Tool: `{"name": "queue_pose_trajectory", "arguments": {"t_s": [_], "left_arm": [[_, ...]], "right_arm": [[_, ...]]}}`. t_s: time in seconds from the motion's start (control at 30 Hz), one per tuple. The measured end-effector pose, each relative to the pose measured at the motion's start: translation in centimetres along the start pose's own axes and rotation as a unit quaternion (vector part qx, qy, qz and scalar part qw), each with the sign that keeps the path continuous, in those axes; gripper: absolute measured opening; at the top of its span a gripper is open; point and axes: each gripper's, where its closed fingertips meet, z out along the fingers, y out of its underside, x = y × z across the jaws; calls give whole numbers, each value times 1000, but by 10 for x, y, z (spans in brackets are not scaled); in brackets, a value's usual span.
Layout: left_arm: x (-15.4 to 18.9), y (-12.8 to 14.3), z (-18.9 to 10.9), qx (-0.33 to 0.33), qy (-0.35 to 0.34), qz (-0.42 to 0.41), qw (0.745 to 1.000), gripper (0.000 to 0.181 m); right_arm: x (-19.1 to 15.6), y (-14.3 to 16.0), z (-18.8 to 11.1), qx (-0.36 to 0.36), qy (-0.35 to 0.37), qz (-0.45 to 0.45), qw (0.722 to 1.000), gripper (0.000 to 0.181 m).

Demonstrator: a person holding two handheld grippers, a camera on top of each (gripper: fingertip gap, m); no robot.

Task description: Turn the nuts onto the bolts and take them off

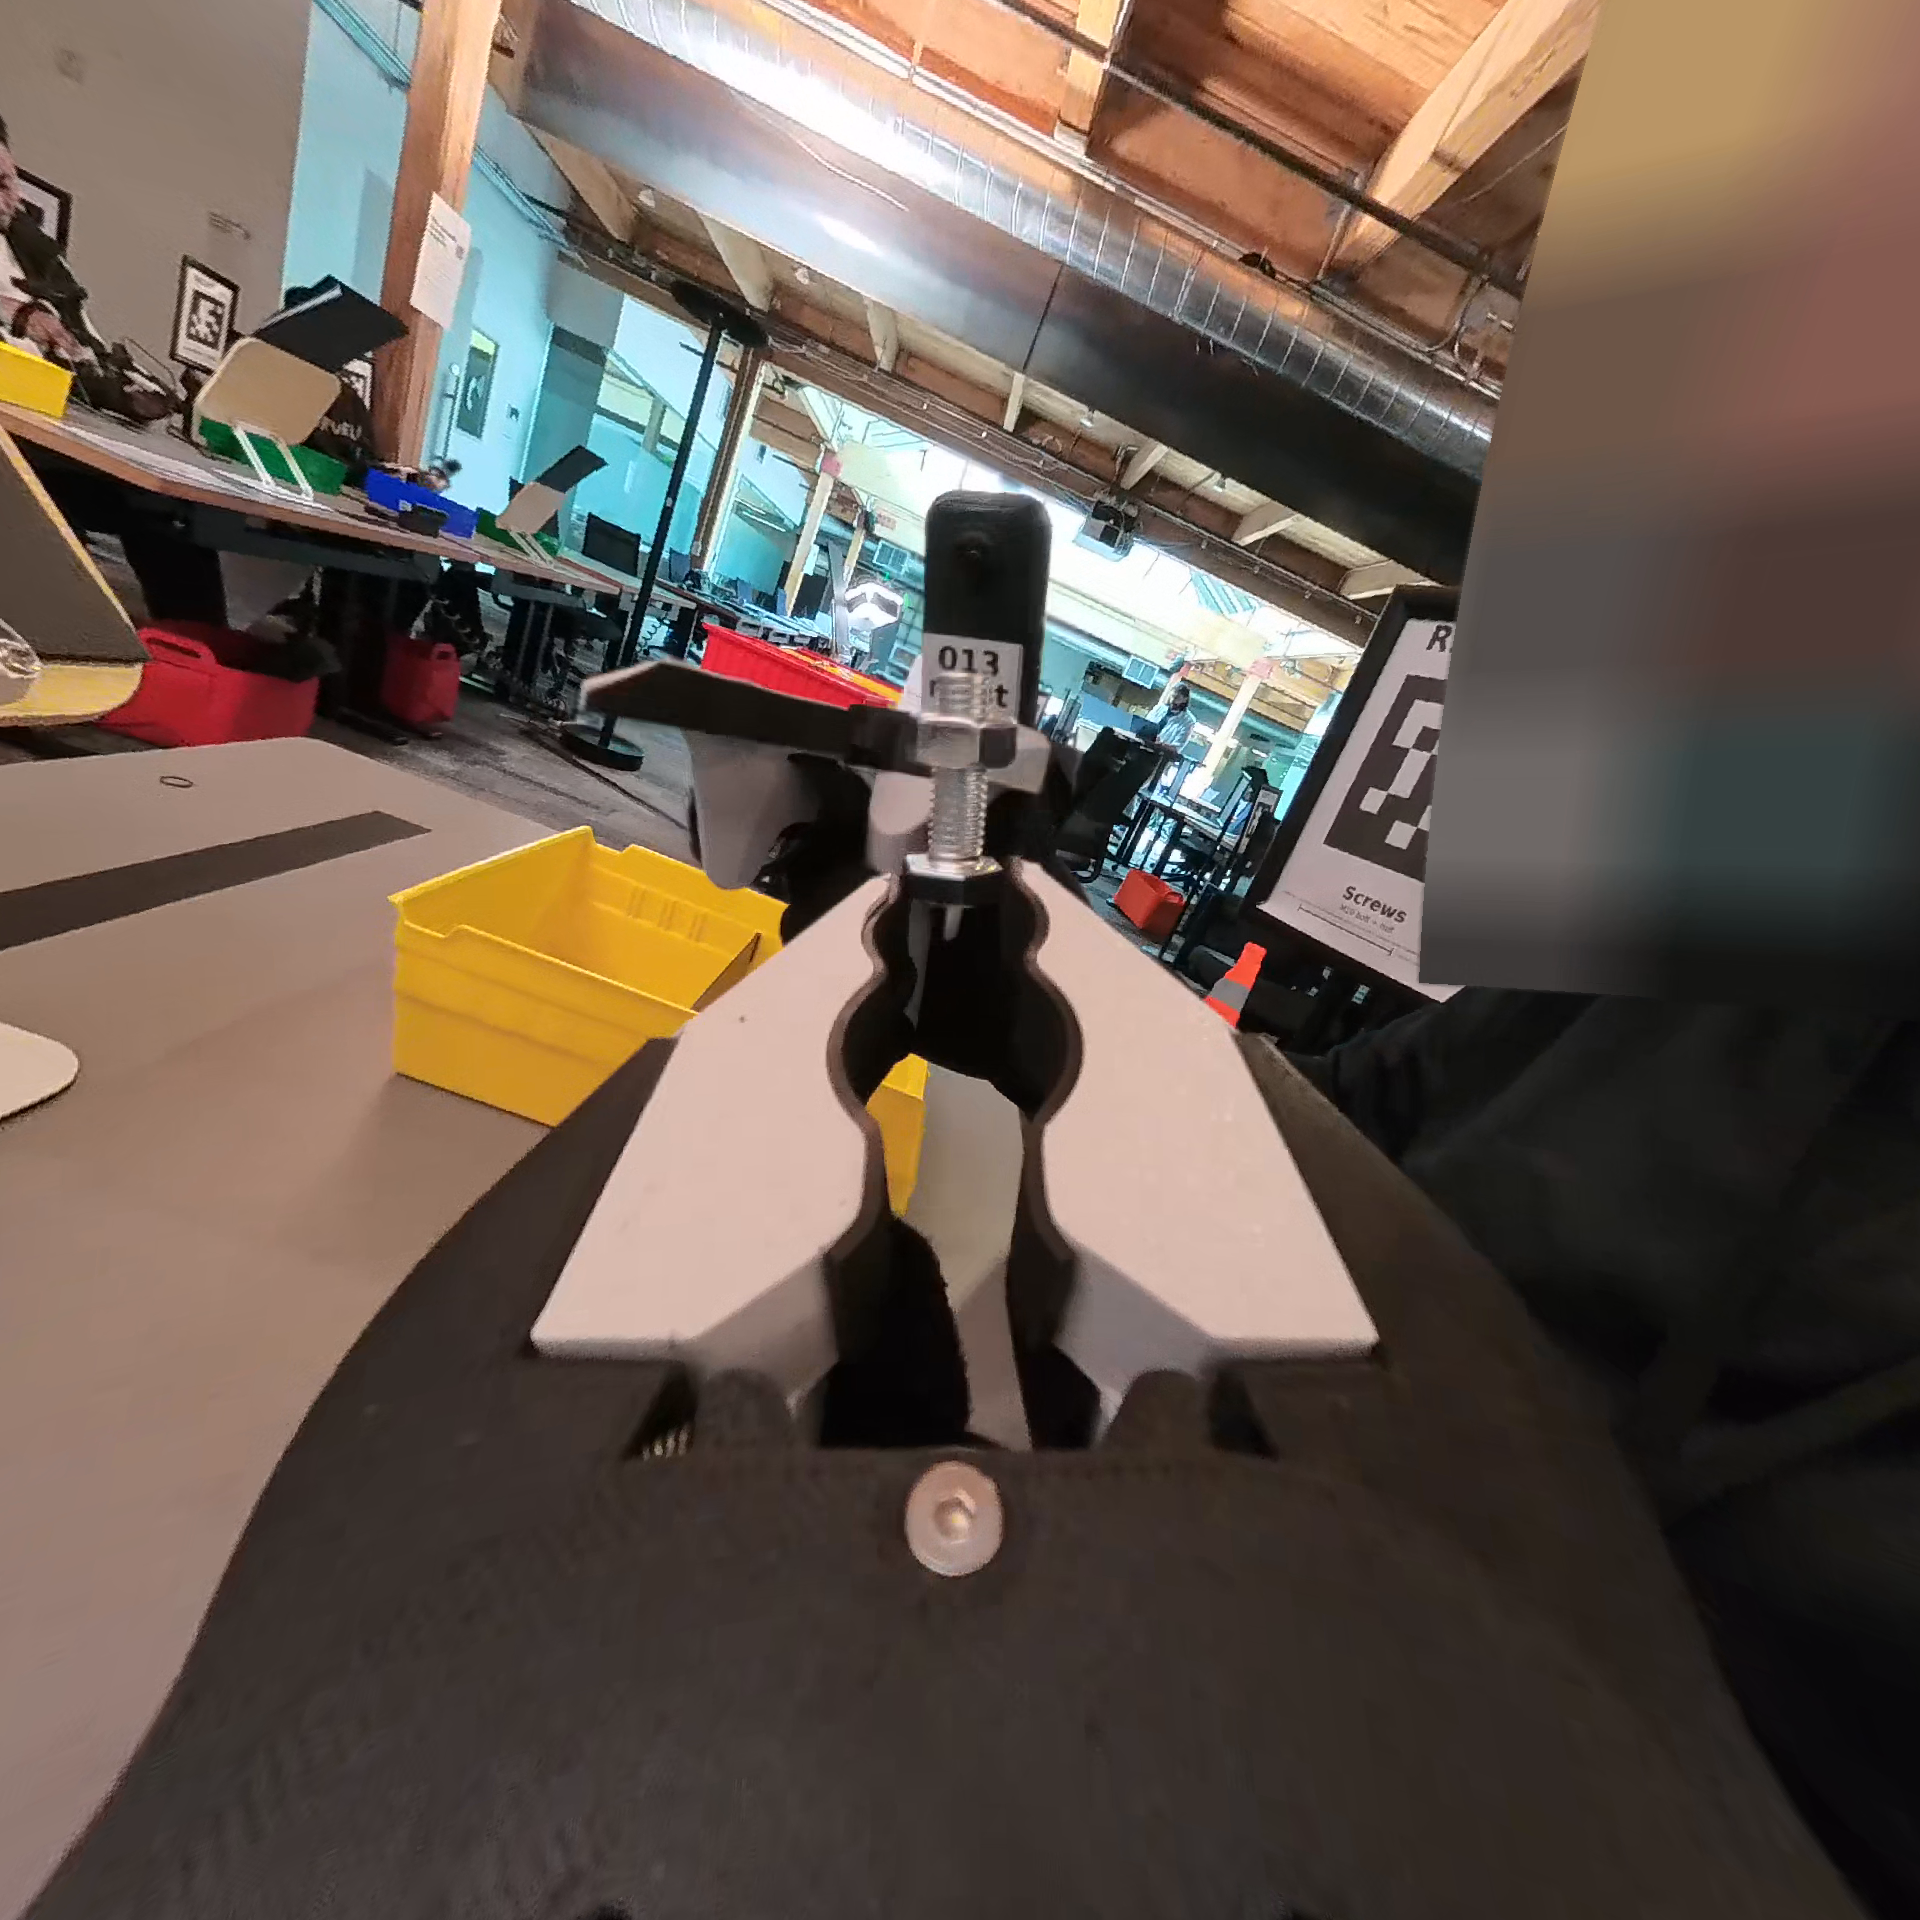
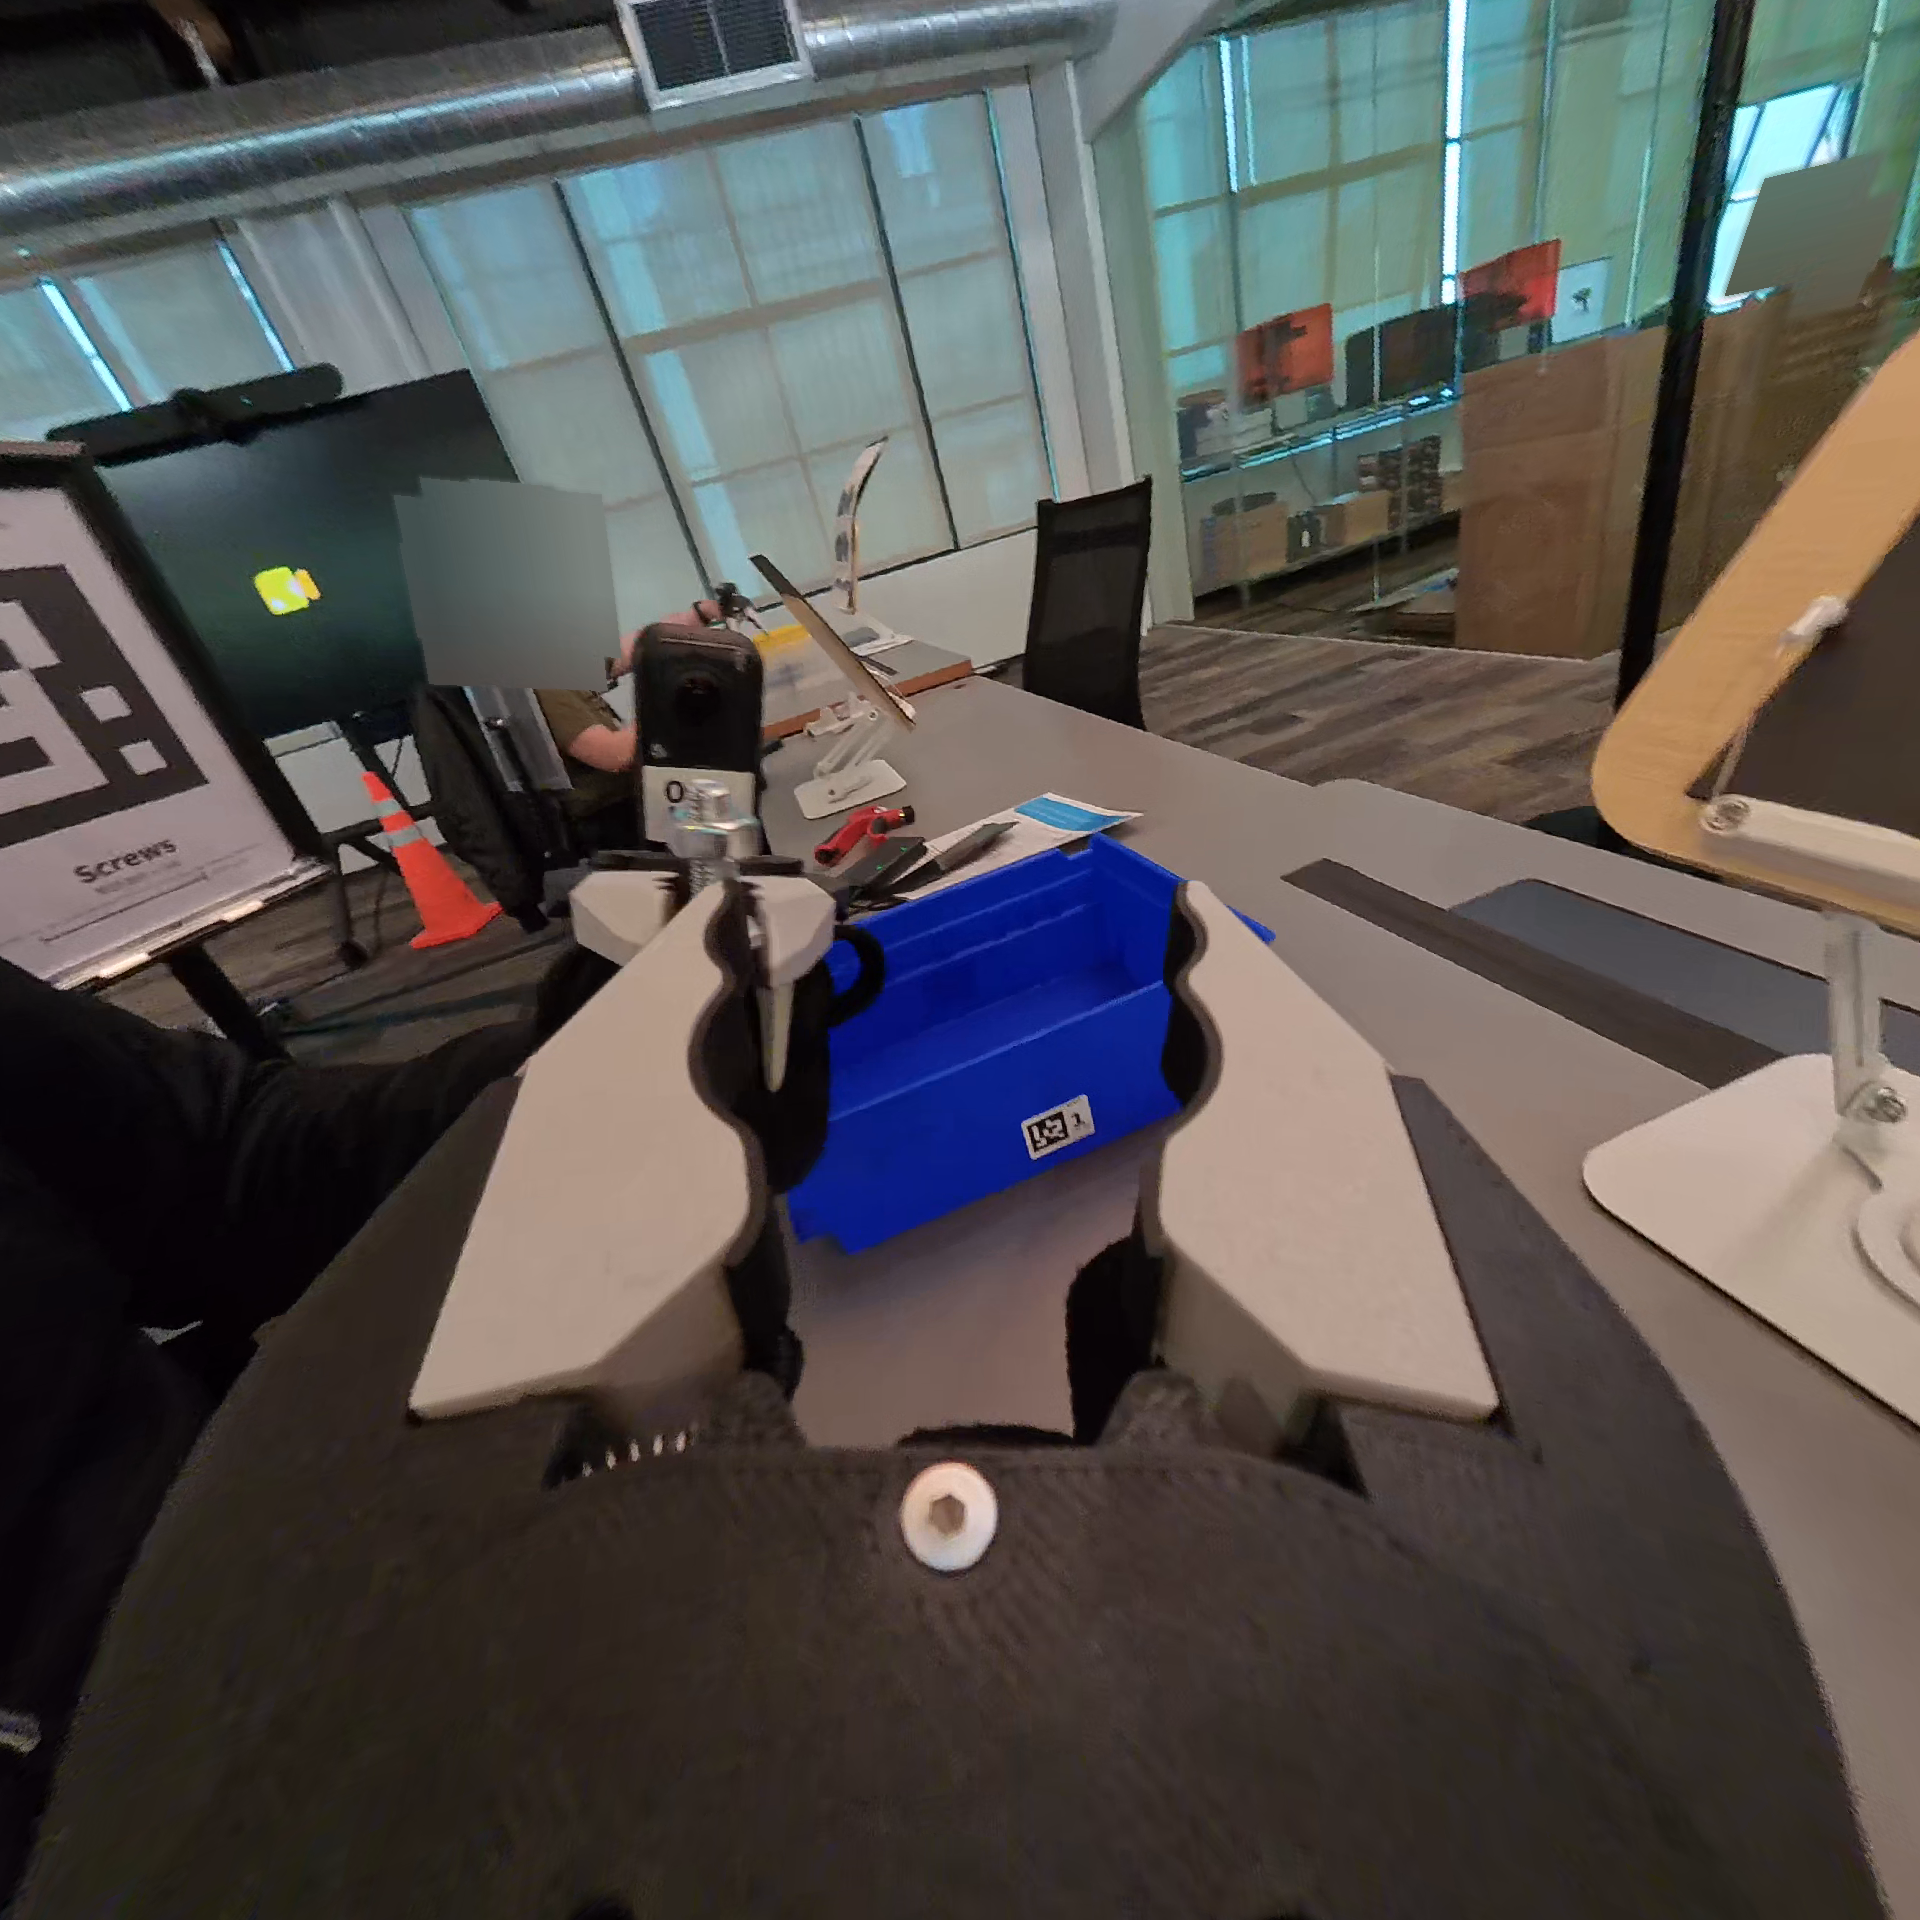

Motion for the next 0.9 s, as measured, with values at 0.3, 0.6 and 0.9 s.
{"name": "queue_pose_trajectory", "arguments": {"t_s": [0.3, 0.6, 0.9], "left_arm": [[5, 14, 9, -18, 14, -5, 1000, 15], [5, -1, 1, -1, 6, 10, 1000, 15], [10, 13, 11, -25, 13, 7, 1000, 15]], "right_arm": [[-28, 6, 24, -14, -30, -24, 999, 85], [13, -10, -13, 28, 15, 19, 999, 83], [-28, 0, 20, 7, -38, -3, 999, 91]]}}
